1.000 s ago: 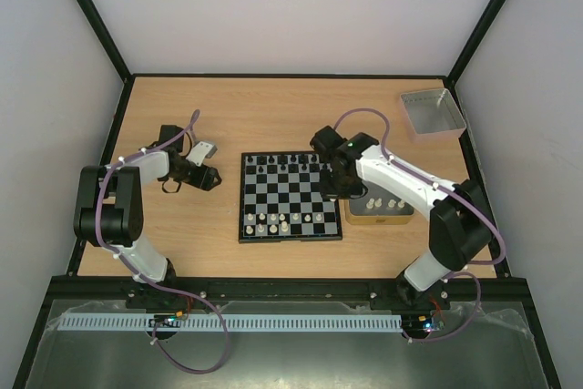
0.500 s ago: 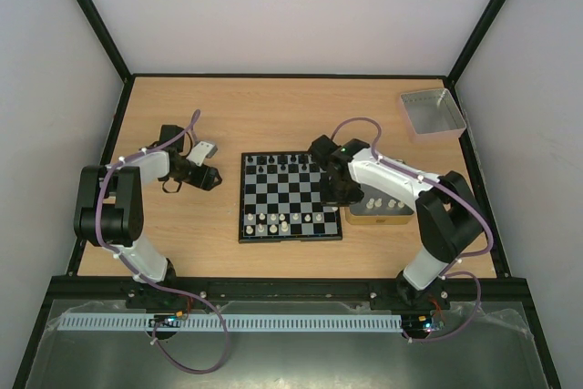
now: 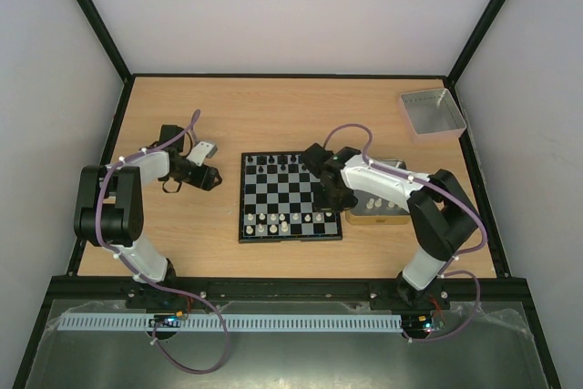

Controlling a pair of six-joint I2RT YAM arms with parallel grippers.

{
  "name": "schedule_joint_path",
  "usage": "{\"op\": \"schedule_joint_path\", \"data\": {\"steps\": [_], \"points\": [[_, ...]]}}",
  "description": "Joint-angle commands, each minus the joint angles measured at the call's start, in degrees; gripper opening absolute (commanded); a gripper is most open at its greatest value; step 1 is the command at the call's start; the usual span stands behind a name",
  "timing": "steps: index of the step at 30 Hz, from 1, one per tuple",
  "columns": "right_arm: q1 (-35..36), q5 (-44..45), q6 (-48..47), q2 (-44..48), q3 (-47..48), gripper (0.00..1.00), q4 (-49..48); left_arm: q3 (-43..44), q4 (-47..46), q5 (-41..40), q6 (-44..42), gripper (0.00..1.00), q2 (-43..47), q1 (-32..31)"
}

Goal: Set up the chess pieces on the board
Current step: Place the chess piece on the chessboard.

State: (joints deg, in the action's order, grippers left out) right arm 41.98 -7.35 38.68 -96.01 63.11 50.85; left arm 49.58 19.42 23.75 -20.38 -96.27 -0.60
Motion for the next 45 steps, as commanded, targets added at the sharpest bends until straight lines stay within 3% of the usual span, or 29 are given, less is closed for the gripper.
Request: {"op": "schedule_joint_path", "data": {"steps": [1, 45], "points": [[0.7, 0.3, 1.0, -1.1, -0.8, 0.02, -1.1, -2.1, 5.3, -1.7, 0.5, 0.72, -3.6, -0.5], [2.4, 1.4, 2.7, 0.1, -3.2, 0.03, -1.0, -2.1, 5.3, -1.7, 0.5, 0.72, -3.6, -0.5]]}}
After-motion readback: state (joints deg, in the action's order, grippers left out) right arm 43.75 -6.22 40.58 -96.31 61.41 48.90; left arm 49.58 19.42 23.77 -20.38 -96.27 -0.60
